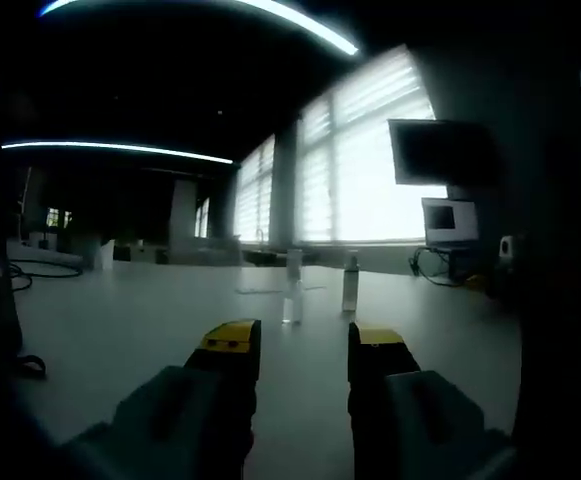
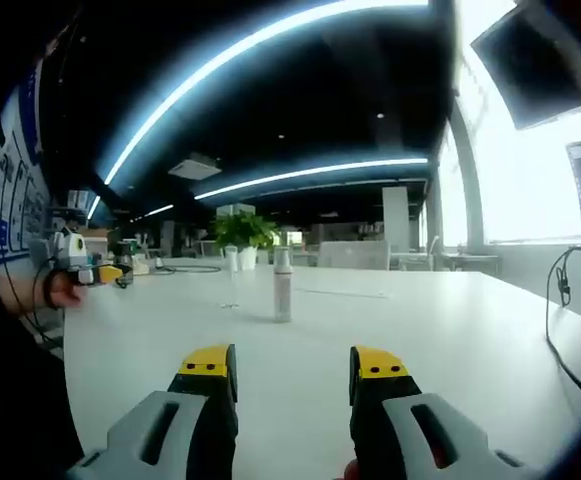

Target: Clamp pump bottle remove cover press pump head put on cover

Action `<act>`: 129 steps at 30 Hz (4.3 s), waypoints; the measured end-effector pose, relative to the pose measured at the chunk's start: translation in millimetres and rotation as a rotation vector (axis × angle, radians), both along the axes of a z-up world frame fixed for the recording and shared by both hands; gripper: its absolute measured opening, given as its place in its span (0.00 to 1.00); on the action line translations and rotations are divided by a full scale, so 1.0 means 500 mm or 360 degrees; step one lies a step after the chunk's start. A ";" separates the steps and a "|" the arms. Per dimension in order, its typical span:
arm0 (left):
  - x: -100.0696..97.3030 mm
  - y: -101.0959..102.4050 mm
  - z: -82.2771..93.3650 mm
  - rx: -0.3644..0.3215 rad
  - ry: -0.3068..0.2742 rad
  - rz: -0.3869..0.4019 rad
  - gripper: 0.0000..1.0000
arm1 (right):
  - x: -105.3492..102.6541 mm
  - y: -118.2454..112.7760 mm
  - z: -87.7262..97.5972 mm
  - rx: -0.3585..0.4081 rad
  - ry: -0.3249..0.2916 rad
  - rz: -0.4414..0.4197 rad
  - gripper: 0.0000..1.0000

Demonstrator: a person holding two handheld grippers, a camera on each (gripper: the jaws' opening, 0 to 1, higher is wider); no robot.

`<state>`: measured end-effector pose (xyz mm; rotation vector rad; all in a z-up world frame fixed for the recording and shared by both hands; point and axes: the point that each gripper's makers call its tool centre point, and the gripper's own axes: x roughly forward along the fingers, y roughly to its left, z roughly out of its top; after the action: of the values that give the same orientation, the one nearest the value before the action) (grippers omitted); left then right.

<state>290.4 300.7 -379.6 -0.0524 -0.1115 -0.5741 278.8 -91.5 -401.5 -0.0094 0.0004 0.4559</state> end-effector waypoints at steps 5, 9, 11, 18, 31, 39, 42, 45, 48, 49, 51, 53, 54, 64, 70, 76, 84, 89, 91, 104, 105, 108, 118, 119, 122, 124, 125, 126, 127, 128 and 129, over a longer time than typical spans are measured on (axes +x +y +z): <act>0.012 0.009 -0.007 0.0002 0.0031 0.0024 0.26 | 0.001 -0.002 -0.002 0.0001 0.0009 -0.0001 0.40; 0.011 0.012 -0.009 0.0012 0.0028 0.0050 0.21 | 0.001 -0.001 -0.002 0.0003 0.0008 0.0003 0.40; 0.010 0.011 -0.008 0.0010 0.0020 0.0046 0.21 | 0.001 -0.002 -0.001 0.0005 0.0005 0.0004 0.40; 0.008 0.009 -0.009 0.0019 0.0016 0.0053 0.20 | 0.001 -0.002 -0.001 0.0007 0.0003 0.0007 0.40; 0.002 0.007 -0.003 0.0024 -0.0004 0.0066 0.19 | 0.001 -0.001 -0.003 -0.0010 0.0001 0.0012 0.40; 0.006 0.010 -0.006 0.0001 0.0026 0.0073 0.22 | 0.002 0.000 -0.004 -0.0011 0.0003 0.0015 0.40; 0.007 0.011 -0.008 -0.0006 0.0036 0.0076 0.21 | 0.001 0.001 -0.004 -0.0009 0.0003 0.0020 0.39; 0.009 0.015 -0.008 -0.0015 0.0039 0.0084 0.21 | 0.000 0.003 -0.004 -0.0012 0.0002 0.0024 0.36; 0.008 0.012 -0.006 -0.0022 0.0037 0.0078 0.21 | 0.000 0.003 -0.004 -0.0007 0.0004 0.0025 0.35; 0.007 0.011 -0.006 -0.0025 0.0034 0.0072 0.21 | -0.001 0.003 -0.004 -0.0004 0.0005 0.0022 0.35; 0.007 0.010 -0.007 -0.0024 0.0036 0.0068 0.21 | -0.003 0.007 -0.002 -0.0004 0.0005 0.0020 0.35; 0.008 0.011 -0.007 -0.0027 0.0037 0.0066 0.21 | -0.005 0.011 -0.002 -0.0001 0.0006 0.0026 0.34; 0.005 0.012 -0.004 -0.0044 0.0032 0.0059 0.21 | -0.005 0.013 -0.002 -0.0001 0.0006 0.0030 0.33; 0.011 0.020 -0.014 -0.0053 0.0079 0.0097 0.20 | -0.006 0.015 0.000 -0.0002 0.0010 0.0027 0.32; 0.011 0.023 -0.012 -0.0067 0.0077 0.0105 0.21 | 0.001 0.003 -0.002 0.0003 0.0006 0.0016 0.35; 0.016 0.014 -0.014 -0.0046 0.0096 0.0096 0.24 | 0.003 0.001 -0.001 0.0006 0.0005 0.0015 0.35; 0.029 -0.016 0.005 0.0011 0.0072 0.0075 0.23 | 0.004 -0.002 0.000 0.0011 -0.0002 0.0012 0.35; 0.059 -0.030 0.014 0.0016 0.0050 0.0068 0.28 | 0.003 -0.002 0.000 0.0016 -0.0003 0.0018 0.35; 0.068 -0.042 0.019 0.0013 0.0034 0.0042 0.27 | 0.002 -0.001 0.000 0.0016 -0.0002 0.0020 0.35; 0.136 -0.095 0.028 0.0079 0.0012 0.0046 0.30 | -0.002 0.009 0.000 0.0009 0.0007 0.0026 0.34; 0.145 -0.094 0.027 0.0076 0.0021 0.0058 0.30 | -0.002 0.009 0.001 0.0010 0.0008 0.0025 0.34; 0.167 -0.100 0.024 0.0065 0.0043 0.0076 0.29 | -0.002 0.008 0.000 0.0008 0.0008 0.0022 0.34; 0.218 -0.129 0.018 0.0088 0.0034 0.0069 0.29 | 0.000 0.006 0.001 0.0014 0.0008 0.0021 0.34; 0.221 -0.131 0.017 0.0093 0.0033 0.0065 0.29 | 0.000 0.006 0.001 0.0016 0.0008 0.0020 0.34; 0.228 -0.139 0.017 0.0084 0.0033 0.0046 0.29 | 0.000 0.008 0.004 0.0029 0.0003 0.0018 0.34; 0.233 -0.144 0.018 0.0077 0.0041 0.0042 0.29 | 0.000 0.007 0.004 0.0030 0.0003 0.0017 0.34; 0.239 -0.145 0.017 0.0074 0.0048 0.0043 0.29 | -0.001 0.010 0.004 0.0028 0.0004 0.0018 0.34; 0.248 -0.143 0.017 0.0072 0.0050 0.0043 0.29 | -0.001 0.011 0.004 0.0028 0.0004 0.0019 0.34; 0.253 -0.146 0.017 0.0073 0.0052 0.0044 0.29 | -0.002 0.011 0.004 0.0026 0.0003 0.0019 0.34; 0.256 -0.151 0.016 0.0082 0.0053 0.0044 0.29 | -0.002 0.011 0.004 0.0025 0.0004 0.0019 0.34; 0.261 -0.153 0.021 0.0114 0.0013 0.0057 0.29 | -0.002 0.011 0.004 0.0025 0.0004 0.0019 0.34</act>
<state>421.0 224.5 -369.2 0.0167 -0.0835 -0.5418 278.0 -86.0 -399.6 0.0067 -0.0009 0.4676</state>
